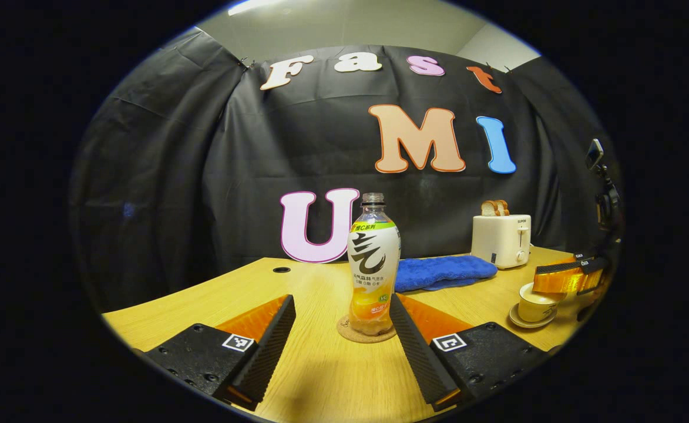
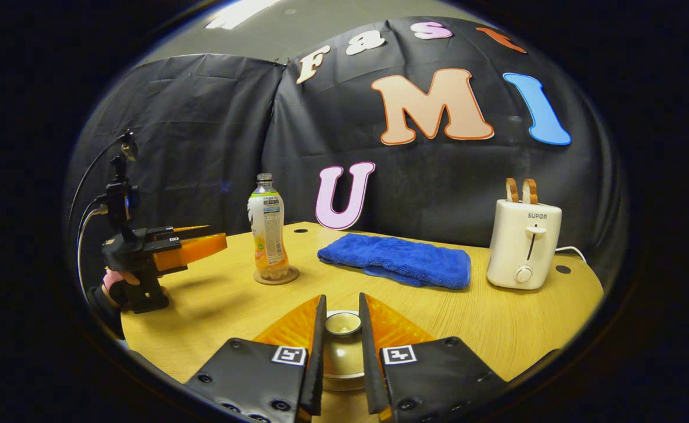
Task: Open the teacup lid with one hand, grasp the water bottle and pour water into the teacup with the other hand; after pouring, place the water bottle on the coaster and then close the teacup lid.
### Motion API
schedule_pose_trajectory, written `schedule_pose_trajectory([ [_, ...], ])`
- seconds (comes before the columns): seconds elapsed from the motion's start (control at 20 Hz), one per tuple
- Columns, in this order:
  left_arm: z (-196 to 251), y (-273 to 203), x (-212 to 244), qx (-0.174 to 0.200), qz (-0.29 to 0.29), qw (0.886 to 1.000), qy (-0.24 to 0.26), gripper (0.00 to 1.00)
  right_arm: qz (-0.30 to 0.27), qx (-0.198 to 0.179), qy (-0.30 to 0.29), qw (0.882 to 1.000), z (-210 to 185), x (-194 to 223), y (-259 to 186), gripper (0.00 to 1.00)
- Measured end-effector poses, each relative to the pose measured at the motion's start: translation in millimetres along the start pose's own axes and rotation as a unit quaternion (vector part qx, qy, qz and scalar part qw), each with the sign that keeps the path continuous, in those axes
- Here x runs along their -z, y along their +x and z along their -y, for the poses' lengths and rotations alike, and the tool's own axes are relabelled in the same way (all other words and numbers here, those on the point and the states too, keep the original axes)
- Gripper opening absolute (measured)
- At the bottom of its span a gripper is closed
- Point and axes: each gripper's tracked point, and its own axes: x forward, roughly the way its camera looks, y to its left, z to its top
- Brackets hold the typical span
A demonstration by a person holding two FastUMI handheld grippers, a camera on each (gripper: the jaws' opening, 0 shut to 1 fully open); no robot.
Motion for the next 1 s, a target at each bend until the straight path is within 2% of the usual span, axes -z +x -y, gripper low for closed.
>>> schedule_pose_trajectory([
  [0.05,0.0,0.4,0.6,0.0,0.0,1.0,0.0,0.94,0.0,-0.001,0.0,1.0,-0.5,-1.1,-0.2,0.39],
  [0.1,-0.2,-0.2,-0.1,0.0,0.0,1.0,0.0,0.94,0.001,-0.004,-0.001,1.0,-1.9,-0.6,-2.3,0.39],
  [0.25,0.3,1.0,0.2,0.0,0.0,1.0,0.0,0.94,0.0,-0.012,-0.008,1.0,-8.0,0.1,-1.7,0.66],
  [0.4,0.4,0.3,0.5,0.0,0.0,1.0,0.0,0.94,0.014,-0.005,-0.006,1.0,-6.5,-3.4,-7.9,0.95],
  [0.45,-0.1,0.8,0.7,0.0,0.001,1.0,0.0,0.94,0.024,0.0,-0.004,1.0,-4.5,-7.0,-11.1,0.88],
  [0.6,0.2,1.2,0.4,0.0,0.001,1.0,0.0,0.94,0.075,0.01,0.005,0.997,-0.6,-21.3,-23.4,0.88],
  [0.65,0.1,1.4,0.6,0.001,0.001,1.0,0.0,0.94,0.094,0.014,0.0,0.995,-0.8,-26.0,-26.8,0.95],
  [0.7,0.3,1.4,0.6,0.001,0.001,1.0,-0.001,0.94,0.085,0.018,0.0,0.996,2.8,-21.7,-31.5,0.87],
  [0.8,0.1,0.6,0.7,0.001,0.001,1.0,-0.001,0.94,0.088,0.024,-0.001,0.996,5.5,-21.2,-36.6,0.88],
  [0.85,0.3,1.9,0.8,0.001,0.001,1.0,-0.001,0.94,0.087,0.036,0.0,0.996,11.0,-20.2,-40.9,0.87],
  [0.9,0.4,1.3,0.5,0.001,0.001,1.0,-0.001,0.94,0.089,0.054,0.001,0.995,17.8,-20.4,-45.7,0.95],
  [1.0,0.2,1.5,1.2,0.001,0.001,1.0,-0.001,0.94,0.091,0.098,0.003,0.991,35.6,-20.3,-55.8,0.95],
])
